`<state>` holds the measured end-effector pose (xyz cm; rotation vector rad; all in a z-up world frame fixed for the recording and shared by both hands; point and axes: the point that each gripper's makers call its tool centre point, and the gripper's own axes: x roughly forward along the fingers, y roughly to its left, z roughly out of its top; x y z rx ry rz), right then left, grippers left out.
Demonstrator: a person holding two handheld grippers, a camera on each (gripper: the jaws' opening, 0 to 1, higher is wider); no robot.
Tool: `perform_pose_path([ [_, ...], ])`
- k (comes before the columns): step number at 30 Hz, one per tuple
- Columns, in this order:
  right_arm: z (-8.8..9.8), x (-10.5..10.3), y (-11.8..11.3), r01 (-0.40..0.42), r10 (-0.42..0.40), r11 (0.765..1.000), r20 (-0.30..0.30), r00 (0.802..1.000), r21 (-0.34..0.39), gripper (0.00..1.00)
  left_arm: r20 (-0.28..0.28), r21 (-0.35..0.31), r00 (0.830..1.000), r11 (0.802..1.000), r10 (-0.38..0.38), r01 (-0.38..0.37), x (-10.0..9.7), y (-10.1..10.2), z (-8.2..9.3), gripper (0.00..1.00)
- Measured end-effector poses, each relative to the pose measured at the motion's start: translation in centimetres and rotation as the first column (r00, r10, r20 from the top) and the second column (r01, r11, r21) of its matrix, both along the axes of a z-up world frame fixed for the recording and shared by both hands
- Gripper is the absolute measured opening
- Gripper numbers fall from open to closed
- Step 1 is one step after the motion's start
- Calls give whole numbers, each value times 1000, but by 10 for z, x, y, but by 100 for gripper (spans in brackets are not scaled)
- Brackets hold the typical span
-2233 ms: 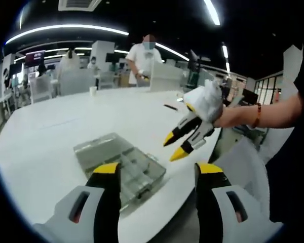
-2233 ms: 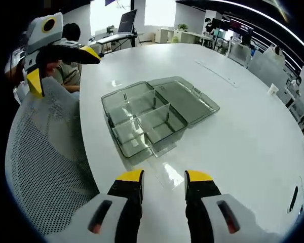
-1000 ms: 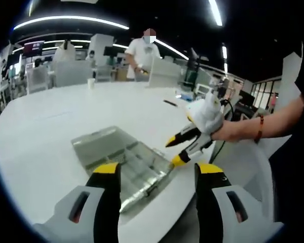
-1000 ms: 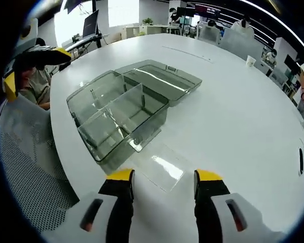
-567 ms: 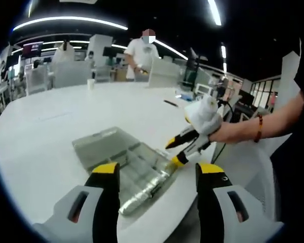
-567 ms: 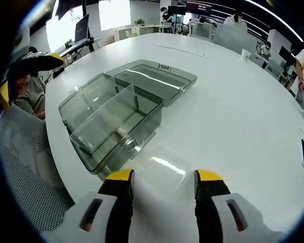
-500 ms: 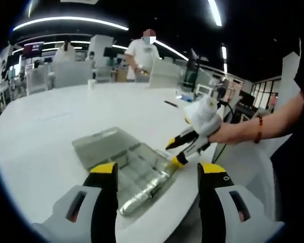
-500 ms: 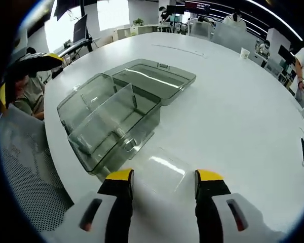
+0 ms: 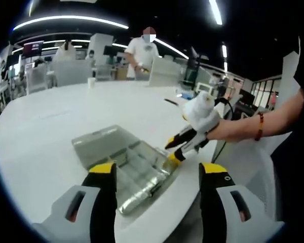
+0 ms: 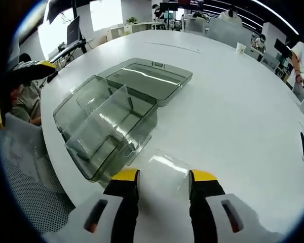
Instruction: Insert the divider into the dual guide fixture by aligning both edges with the guide slots and pushing it downward to the bottom, including one-sided entry, uneven engagement, binding, and posture correction.
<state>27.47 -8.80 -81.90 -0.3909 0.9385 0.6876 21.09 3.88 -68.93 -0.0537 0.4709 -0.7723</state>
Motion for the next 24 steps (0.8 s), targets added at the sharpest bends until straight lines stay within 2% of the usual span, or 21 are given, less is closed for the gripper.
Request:
perform_pose_path([
  [10, 1, -2, 0, 18, -19, 999, -28, 999, -35, 27, 2, -5, 1000, 1000, -12, 12, 0, -5, 2, 64],
  [20, 3, -3, -15, 57, -57, 998, -19, 998, -31, 26, 7, -5, 1000, 1000, -6, 6, 2, -4, 5, 64],
  [24, 12, -1, -18, 83, -83, 997, 2, 997, -7, 26, 8, -7, 1000, 1000, -7, 7, 1, -6, 6, 64],
])
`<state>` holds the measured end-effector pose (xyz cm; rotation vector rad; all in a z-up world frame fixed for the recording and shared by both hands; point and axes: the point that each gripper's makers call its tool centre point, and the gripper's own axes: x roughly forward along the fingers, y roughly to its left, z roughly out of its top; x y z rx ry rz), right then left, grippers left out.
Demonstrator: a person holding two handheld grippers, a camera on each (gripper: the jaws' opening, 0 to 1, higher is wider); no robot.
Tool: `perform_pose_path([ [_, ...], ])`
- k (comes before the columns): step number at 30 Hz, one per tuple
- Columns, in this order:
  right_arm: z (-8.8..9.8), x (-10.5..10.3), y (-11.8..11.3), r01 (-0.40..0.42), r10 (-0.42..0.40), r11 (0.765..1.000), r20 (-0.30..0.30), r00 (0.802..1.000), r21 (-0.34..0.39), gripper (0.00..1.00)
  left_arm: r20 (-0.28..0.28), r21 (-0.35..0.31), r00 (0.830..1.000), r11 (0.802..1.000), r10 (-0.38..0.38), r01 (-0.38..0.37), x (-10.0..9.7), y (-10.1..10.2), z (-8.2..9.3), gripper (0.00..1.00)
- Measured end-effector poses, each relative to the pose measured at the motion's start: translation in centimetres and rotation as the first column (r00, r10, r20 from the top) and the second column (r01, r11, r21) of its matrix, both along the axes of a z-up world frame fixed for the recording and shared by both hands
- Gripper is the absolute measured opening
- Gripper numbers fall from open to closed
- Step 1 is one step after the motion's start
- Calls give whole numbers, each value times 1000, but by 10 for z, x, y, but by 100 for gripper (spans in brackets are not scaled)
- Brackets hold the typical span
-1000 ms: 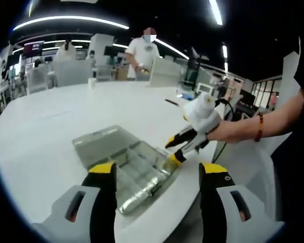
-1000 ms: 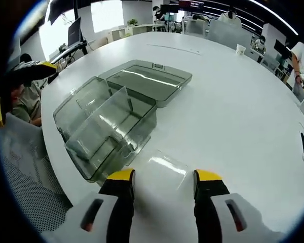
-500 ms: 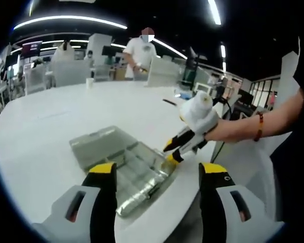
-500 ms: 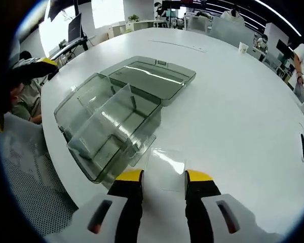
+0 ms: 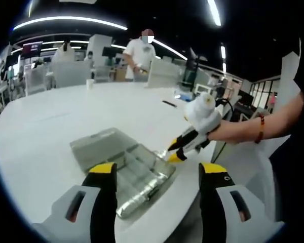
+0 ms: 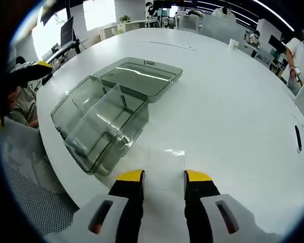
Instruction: Insert the divider into the dual guide fixture by aligning both edges with the guide slots and pushing it downward to the bottom, including one-sided entry, uneven engagement, binding, and posture correction.
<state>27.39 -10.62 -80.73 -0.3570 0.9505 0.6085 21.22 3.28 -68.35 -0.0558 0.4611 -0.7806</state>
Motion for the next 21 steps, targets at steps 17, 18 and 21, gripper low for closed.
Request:
perform_pose_path([
  [17, 53, 6, 10, -32, 19, 996, 142, 990, 89, 26, -10, -53, 1000, 998, 19, -20, 5, -18, 8, 61],
  [18, 58, 5, 15, -52, 36, 993, 149, 988, 106, 26, -12, -55, 1000, 998, 21, -22, 5, -18, 7, 61],
  [21, 66, 4, 23, -77, 57, 991, 168, 984, 113, 26, -19, -61, 999, 998, 30, -31, 6, -19, 7, 60],
])
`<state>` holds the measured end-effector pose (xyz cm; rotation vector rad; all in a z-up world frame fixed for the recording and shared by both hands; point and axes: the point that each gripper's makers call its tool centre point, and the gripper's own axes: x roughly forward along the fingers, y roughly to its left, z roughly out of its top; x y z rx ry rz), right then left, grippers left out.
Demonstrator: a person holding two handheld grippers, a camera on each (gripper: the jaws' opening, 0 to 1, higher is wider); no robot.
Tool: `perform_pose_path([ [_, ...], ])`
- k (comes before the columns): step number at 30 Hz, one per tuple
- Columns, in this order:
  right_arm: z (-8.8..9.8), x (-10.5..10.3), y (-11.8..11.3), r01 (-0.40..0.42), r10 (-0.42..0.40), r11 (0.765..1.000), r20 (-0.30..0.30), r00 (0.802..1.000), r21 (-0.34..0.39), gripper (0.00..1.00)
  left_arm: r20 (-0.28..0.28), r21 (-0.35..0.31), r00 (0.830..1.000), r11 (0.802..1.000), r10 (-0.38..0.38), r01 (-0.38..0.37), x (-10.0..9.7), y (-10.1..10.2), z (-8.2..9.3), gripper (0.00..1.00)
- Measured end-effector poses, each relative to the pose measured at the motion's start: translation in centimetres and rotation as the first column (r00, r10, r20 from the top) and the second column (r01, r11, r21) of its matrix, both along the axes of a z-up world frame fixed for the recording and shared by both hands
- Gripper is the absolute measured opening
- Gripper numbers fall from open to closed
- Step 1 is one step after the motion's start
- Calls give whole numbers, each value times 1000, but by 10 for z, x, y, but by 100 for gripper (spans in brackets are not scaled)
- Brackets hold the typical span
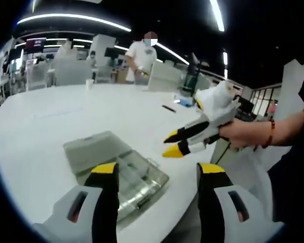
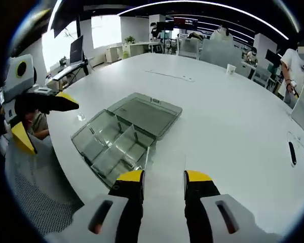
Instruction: Insert the divider into the dual guide fixture by aligning both edges with the guide slots and pushing it downward to the bottom, including one-sided entry, uneven engagement, binding, and posture correction.
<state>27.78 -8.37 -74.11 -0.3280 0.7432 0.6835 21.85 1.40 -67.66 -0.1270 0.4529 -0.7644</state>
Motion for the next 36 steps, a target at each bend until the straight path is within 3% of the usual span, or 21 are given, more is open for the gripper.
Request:
perform_pose_path([
  [18, 35, -12, 35, -65, 57, 992, 80, 995, 112, 26, -58, -89, 992, 989, 109, -114, 17, 9, 4, 53],
  [20, 39, -13, 39, -78, 67, 989, 96, 993, 122, 26, -57, -118, 991, 985, 119, -125, 18, 8, 6, 50],
  [22, 40, -17, 43, -88, 77, 987, 87, 993, 135, 26, -100, -148, 985, 977, 138, -152, 19, 8, 3, 47],
  [24, 41, -19, 46, -100, 87, 985, 98, 991, 140, 26, -107, -166, 984, 973, 144, -161, 20, 8, 3, 43],
  [27, 40, -23, 52, -116, 102, 983, 98, 990, 144, 26, -130, -216, 978, 958, 163, -188, 20, 9, 5, 30],
  [36, 51, -30, 65, -144, 125, 975, 119, 985, 169, 26, -173, -257, 970, 943, 169, -210, 22, 8, 4, 25],
])
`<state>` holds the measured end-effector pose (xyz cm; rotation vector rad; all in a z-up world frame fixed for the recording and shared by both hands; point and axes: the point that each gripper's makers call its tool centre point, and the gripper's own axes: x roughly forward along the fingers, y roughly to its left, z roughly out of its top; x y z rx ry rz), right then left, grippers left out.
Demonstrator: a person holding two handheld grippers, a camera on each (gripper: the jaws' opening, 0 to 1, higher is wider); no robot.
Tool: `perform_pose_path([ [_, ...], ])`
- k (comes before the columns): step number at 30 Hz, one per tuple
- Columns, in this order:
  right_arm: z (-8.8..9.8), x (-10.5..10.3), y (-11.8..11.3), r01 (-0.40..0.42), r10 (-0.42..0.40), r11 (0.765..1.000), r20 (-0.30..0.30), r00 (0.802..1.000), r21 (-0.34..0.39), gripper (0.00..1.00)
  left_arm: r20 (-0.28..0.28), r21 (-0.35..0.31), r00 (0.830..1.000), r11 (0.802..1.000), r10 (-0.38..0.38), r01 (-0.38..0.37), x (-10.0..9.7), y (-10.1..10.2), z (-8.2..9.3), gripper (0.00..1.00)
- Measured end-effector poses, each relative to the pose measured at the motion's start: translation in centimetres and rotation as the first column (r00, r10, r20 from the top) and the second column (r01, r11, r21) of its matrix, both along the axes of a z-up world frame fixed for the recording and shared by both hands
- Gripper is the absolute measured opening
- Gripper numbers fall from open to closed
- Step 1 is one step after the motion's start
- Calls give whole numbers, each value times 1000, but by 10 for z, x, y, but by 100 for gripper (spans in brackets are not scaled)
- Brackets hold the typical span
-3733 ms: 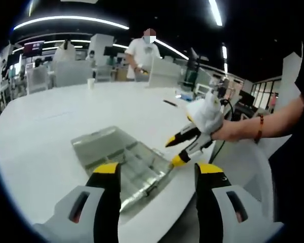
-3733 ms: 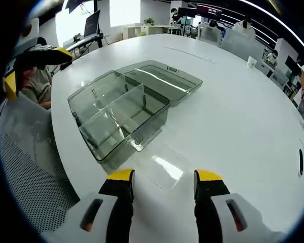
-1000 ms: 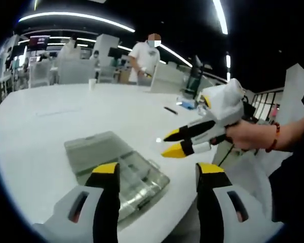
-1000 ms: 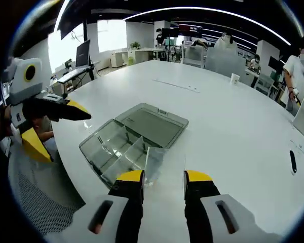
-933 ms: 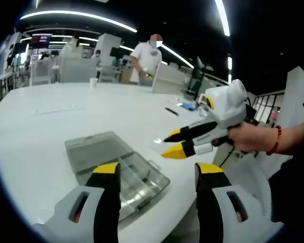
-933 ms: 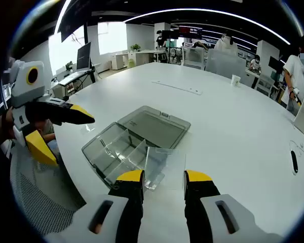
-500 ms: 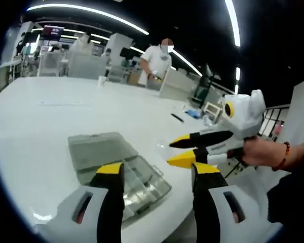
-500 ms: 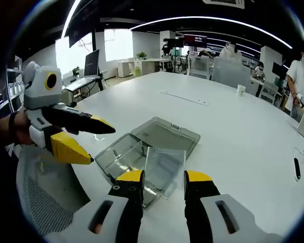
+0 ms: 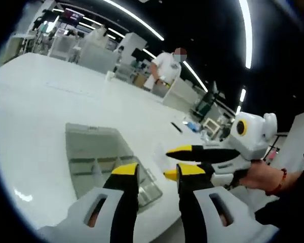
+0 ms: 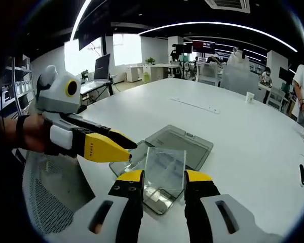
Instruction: Insert the divider into the dual guide fixture by aligning both edges with the guide slots and pushing it downward to the bottom, including one-sided entry, uneven engagement, binding, and posture correction.
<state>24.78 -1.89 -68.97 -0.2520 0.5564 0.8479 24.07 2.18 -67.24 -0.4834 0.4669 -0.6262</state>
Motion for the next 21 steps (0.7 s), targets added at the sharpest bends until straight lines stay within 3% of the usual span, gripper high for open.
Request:
perform_pose_path([
  [7, 7, -6, 9, -15, 15, 1000, 12, 1000, 5, 26, -17, -83, 1000, 997, 2, -3, 3, -2, 3, 10],
  [16, 8, -11, 9, -3, 2, 1000, 18, 1000, 8, 26, -30, -108, 999, 994, -22, 19, 2, -8, 0, 2],
  [19, 8, -12, 8, 2, -2, 1000, 18, 1000, 8, 26, -36, -157, 997, 986, -66, 59, -4, -14, 4, 0],
  [20, 7, -13, 7, -3, 3, 1000, 14, 1000, 4, 27, -37, -146, 996, 986, -81, 75, -6, -14, 3, 0],
  [21, 7, -14, 7, -9, 9, 1000, 8, 1000, 5, 27, -1, -83, 997, 994, -76, 75, -4, -10, 1, 0],
])
